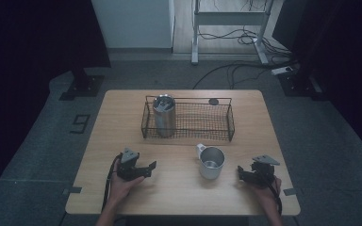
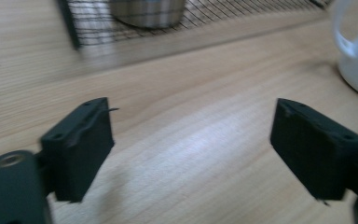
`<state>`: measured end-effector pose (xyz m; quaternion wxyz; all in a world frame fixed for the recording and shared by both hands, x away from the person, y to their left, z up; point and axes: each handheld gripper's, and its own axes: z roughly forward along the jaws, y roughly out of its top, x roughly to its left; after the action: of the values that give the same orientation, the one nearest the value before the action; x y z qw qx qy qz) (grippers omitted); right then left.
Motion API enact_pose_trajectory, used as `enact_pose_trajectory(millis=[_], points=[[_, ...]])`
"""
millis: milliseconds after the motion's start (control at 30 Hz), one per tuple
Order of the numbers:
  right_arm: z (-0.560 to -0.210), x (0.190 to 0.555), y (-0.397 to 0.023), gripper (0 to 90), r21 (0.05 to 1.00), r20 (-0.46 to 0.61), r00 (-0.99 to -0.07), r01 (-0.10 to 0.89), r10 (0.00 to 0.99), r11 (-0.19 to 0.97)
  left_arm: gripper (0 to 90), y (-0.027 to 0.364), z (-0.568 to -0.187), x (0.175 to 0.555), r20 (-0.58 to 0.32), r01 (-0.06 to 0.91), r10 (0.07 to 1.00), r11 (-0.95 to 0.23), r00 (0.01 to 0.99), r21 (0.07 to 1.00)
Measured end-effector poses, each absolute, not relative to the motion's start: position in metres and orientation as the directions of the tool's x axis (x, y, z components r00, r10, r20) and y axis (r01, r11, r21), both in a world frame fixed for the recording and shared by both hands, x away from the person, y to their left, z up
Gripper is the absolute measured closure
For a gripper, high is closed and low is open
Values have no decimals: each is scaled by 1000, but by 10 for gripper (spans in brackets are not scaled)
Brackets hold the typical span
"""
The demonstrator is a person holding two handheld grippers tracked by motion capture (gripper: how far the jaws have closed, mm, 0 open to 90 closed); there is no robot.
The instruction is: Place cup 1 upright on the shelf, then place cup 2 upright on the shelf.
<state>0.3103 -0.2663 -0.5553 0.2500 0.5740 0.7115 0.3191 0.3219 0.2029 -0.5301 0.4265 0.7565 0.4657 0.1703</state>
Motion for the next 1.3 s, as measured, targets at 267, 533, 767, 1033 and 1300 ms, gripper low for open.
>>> enact_pose_trajectory(millis=[267, 533, 767, 1033, 1300], points=[[-555, 312, -266, 139, 740, 11, -215, 658, 977, 136, 145, 204, -530, 321, -146, 563, 847, -202, 511, 801], [-555, 313, -266, 135, 739, 14, -218, 659, 976, 137, 144, 202, -530, 320, -139, 560, 847, -208, 513, 802], [-555, 310, -264, 144, 748, 10, -230, 648, 973, 146, 146, 204, -530, 321, -142, 560, 850, -200, 507, 804], [-546, 305, -262, 152, 778, 40, -255, 615, 966, 130, 146, 204, -530, 321, -136, 561, 852, -205, 506, 802], [-531, 297, -258, 153, 812, 77, -291, 573, 954, 110, 146, 202, -530, 320, -130, 561, 850, -213, 510, 800]])
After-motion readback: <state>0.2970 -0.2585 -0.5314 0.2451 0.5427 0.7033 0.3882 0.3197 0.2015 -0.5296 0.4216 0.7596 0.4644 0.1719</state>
